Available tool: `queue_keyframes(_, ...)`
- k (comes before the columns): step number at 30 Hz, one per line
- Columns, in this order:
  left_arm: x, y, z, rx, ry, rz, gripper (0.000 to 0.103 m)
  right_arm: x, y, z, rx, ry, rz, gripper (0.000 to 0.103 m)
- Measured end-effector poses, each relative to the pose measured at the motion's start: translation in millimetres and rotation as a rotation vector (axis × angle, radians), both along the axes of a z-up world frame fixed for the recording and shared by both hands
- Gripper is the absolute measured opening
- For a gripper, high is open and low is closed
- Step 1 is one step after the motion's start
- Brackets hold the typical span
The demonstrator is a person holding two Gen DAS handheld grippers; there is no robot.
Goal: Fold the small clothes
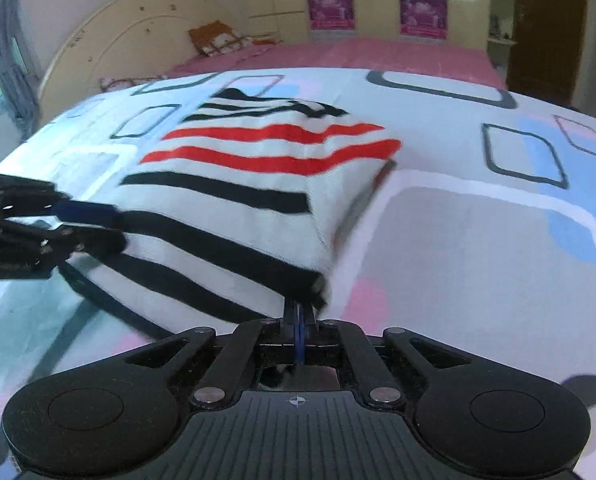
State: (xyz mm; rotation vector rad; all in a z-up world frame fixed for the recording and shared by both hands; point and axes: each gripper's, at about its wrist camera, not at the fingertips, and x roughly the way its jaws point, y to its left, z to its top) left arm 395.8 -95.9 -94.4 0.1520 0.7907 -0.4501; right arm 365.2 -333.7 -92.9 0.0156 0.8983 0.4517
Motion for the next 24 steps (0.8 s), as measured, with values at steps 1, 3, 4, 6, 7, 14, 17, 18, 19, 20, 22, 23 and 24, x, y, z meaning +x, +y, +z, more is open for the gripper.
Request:
queue_keyframes(1, -1.2, 2.7, -0.1, -0.004, 0.004, 0.009, 0.032, 1.0, -1.2, -4.1, -0.021, 0.030, -0.009, 0.000)
queue_keyframes(3, -5.1, 7.2, 0.8, -0.016, 0.012, 0.024, 0.032, -3.9, -6.9, -10.7, -0.028, 0.048, -0.014, 0.000)
queue_keyframes(4, -6.7, 8.5, 2.3, -0.020, 0.013, 0.032, 0.031, -8.6, -11.0, -7.7, -0.005, 0.049, -0.027, 0.000)
queue_keyframes(6, -13.0, 11.3, 7.6, -0.028, 0.012, 0.051, 0.031, -18.6, -16.5, 4.6, 0.028, 0.006, -0.065, 0.000)
queue_keyframes(7, -16.8, 13.2, 12.8, -0.041, 0.001, 0.066, 0.032, -23.2, -18.7, 13.8, 0.038, -0.029, -0.079, 0.000)
queue_keyframes(14, -6.7, 20.5, 22.5, -0.122, -0.018, 0.168, 0.039, -22.2, -3.9, 49.5, 0.125, -0.191, -0.107, 0.000)
queue_keyframes(17, 3.5, 14.6, 5.9, -0.097, 0.063, 0.168, 0.038, -4.3, 13.3, 22.9, 0.067, -0.099, -0.069, 0.000)
queue_keyframes(18, 2.2, 11.9, 4.6, -0.085, 0.050, 0.161, 0.038, 4.1, 19.4, 5.3, 0.011, -0.032, -0.069, 0.000)
queue_keyframes(19, 0.9, 9.3, 5.0, -0.064, 0.042, 0.158, 0.038, 3.9, 19.2, 1.5, 0.028, -0.045, -0.080, 0.000)
queue_keyframes(20, 0.2, 8.9, 5.5, -0.058, 0.042, 0.157, 0.038, 1.8, 19.3, 2.6, 0.033, -0.044, -0.087, 0.000)
queue_keyframes(22, -0.3, 11.7, 5.5, -0.072, 0.050, 0.163, 0.038, -2.1, 17.9, 5.7, 0.025, -0.046, -0.086, 0.000)
queue_keyframes(23, -0.2, 13.2, 5.6, -0.080, 0.054, 0.166, 0.038, -3.0, 17.9, 6.0, 0.023, -0.045, -0.085, 0.000)
queue_keyframes(24, -0.1, 13.8, 5.6, -0.081, 0.057, 0.166, 0.038, -2.9, 17.5, 6.1, 0.025, -0.043, -0.086, 0.000)
